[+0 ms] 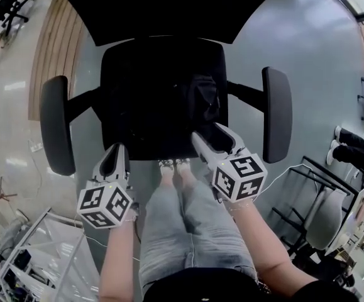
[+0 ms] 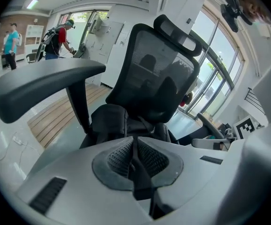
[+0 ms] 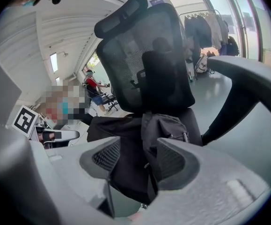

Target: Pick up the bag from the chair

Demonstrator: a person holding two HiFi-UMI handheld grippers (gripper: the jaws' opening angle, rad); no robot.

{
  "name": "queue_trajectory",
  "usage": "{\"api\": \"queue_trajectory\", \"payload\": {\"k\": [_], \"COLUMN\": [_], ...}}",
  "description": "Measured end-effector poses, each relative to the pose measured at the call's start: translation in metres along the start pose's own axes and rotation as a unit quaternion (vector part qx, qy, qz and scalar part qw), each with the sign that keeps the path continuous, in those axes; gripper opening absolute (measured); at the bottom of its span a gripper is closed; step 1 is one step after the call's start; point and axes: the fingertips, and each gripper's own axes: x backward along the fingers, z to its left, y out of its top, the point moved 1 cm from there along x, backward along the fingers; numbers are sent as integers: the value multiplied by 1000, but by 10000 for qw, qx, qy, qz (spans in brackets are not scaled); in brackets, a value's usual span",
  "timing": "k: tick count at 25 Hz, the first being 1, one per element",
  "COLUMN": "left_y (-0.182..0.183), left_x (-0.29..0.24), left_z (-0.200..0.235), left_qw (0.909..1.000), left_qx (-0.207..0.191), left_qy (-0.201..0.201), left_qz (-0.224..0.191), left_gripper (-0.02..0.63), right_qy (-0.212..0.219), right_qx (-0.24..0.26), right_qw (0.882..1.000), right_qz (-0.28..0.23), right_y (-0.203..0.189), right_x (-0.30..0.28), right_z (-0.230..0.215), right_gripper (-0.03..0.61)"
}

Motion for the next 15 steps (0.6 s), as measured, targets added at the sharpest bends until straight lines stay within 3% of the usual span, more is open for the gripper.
{"api": "queue_trajectory", "payload": {"k": [2,8,15], "left_y": [-3,-18,-25], "left_x": [-8,-32,-59], "left_z": [8,33,47], "left_qw": [10000,9991,9990], "left_qx": [-43,17,-33], "left_qy": [61,290,239], "left_qz": [14,296,387], "left_gripper": [53,248,298], "right_qy": [-52,-305,-619], "right_qx": [30,-1,88], "right_qw": [10000,9993,9977], "right_qz": [35,200,256], "right_y": [-4,-22,-25], "right_x": [-10,-33,-59], "right_z": [-6,-25,-45], "right_gripper": [256,295,361]}}
